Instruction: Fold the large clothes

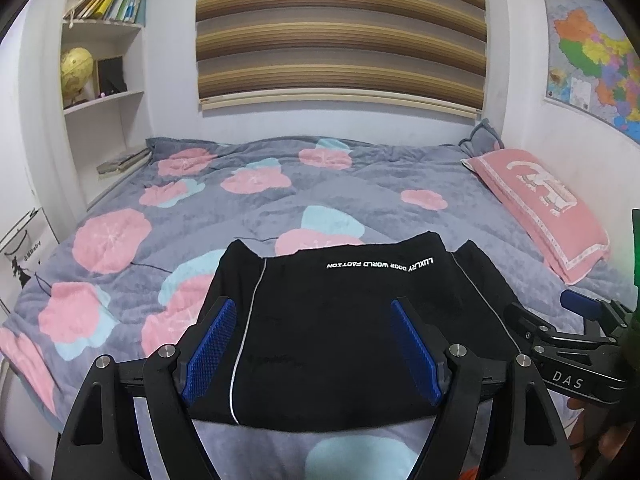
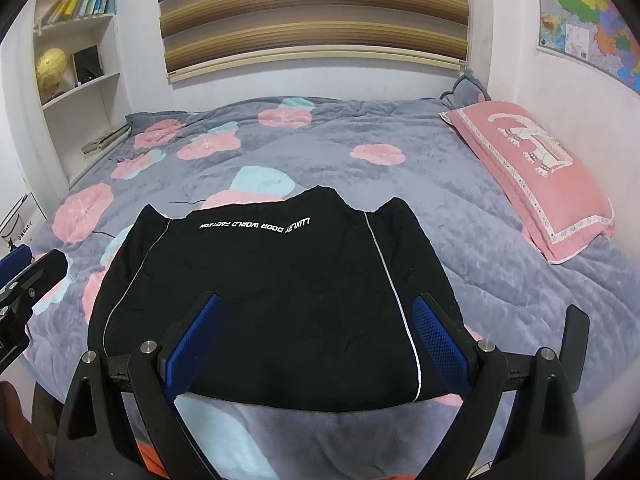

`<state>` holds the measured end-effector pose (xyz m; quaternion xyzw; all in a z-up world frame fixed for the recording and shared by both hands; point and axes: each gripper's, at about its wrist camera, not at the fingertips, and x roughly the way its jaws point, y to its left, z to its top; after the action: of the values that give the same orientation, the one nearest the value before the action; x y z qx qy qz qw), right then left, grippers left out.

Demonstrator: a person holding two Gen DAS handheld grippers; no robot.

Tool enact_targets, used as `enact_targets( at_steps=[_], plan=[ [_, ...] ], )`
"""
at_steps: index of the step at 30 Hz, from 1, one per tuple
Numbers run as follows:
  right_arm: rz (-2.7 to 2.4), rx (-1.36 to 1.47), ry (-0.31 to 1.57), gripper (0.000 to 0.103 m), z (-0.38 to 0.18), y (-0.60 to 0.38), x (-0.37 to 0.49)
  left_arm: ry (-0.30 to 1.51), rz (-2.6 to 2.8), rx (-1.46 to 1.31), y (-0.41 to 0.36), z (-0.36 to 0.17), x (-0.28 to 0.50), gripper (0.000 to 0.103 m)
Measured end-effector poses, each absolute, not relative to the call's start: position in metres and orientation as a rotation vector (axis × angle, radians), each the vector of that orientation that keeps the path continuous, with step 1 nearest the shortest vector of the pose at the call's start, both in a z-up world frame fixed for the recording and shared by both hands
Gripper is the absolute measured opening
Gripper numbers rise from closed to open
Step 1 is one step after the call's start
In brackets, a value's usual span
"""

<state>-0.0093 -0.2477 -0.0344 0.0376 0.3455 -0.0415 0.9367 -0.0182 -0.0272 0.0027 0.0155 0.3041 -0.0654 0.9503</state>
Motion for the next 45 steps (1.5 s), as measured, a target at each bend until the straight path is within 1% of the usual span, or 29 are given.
enact_targets(
  at_steps=[30,40,45],
  plan=[
    [-0.062,0.047,0.738,0.097,-0.045,-0.250,-0.002,0.663,-0.131,0.025,-0.024,-0.008,-0.011,0.080],
    [-0.058,0.027,0.743,0.097,-0.048,-0.249,0.001,0.661,-0.116,0.022,-0.024,-0.010,-0.010,0.080],
    [-0.048,0.021,0.751,0.097,-0.050,-0.253,0.005,0.635,-0.071,0.067,-0.027,-0.011,-0.012,0.080]
  ],
)
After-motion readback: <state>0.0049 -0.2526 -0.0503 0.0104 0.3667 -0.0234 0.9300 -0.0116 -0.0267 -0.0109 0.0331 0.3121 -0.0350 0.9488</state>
